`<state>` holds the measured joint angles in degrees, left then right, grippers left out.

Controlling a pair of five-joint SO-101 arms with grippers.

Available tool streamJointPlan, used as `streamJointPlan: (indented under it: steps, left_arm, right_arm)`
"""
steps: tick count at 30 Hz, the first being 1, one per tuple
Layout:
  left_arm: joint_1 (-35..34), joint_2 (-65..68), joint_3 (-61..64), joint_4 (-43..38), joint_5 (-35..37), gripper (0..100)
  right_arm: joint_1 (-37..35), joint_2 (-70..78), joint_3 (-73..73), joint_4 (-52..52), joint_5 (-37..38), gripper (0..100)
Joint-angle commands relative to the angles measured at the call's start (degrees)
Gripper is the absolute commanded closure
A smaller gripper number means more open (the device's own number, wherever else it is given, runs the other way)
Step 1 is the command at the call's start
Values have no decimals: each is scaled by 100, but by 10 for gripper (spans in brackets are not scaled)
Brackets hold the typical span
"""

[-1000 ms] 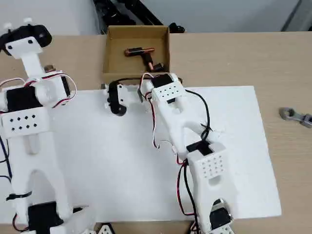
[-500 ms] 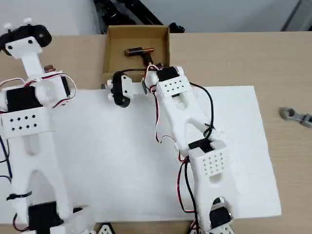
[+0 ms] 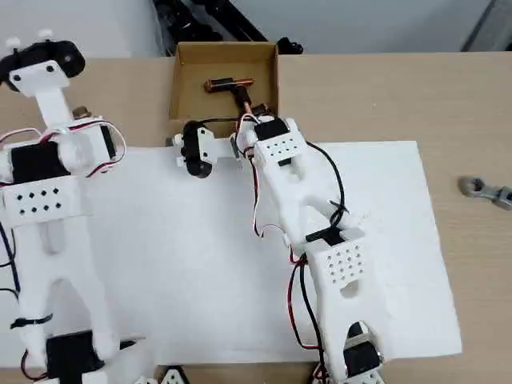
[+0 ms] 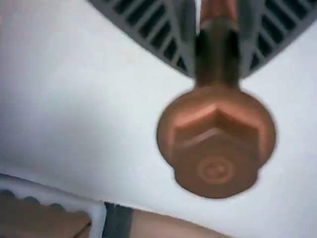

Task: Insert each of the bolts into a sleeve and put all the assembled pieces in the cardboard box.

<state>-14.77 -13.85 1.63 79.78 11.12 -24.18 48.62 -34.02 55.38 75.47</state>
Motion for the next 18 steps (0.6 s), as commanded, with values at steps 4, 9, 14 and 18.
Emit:
streamJointPlan:
  steps: [4,9,14,18]
  left_arm:
    - [-18,-88,84,-105,-35,994]
    - [0,-88,84,-132,-35,994]
    - [0,-88,75,-123,-35,994]
    - [0,-88,75,-114,-35,994]
  right_arm:
    - [207,338,-246,-145,53,838]
    - [189,479,-255,356,53,867]
    - [312,462,-255,514,35,890]
    - [365,453,-255,664,18,928]
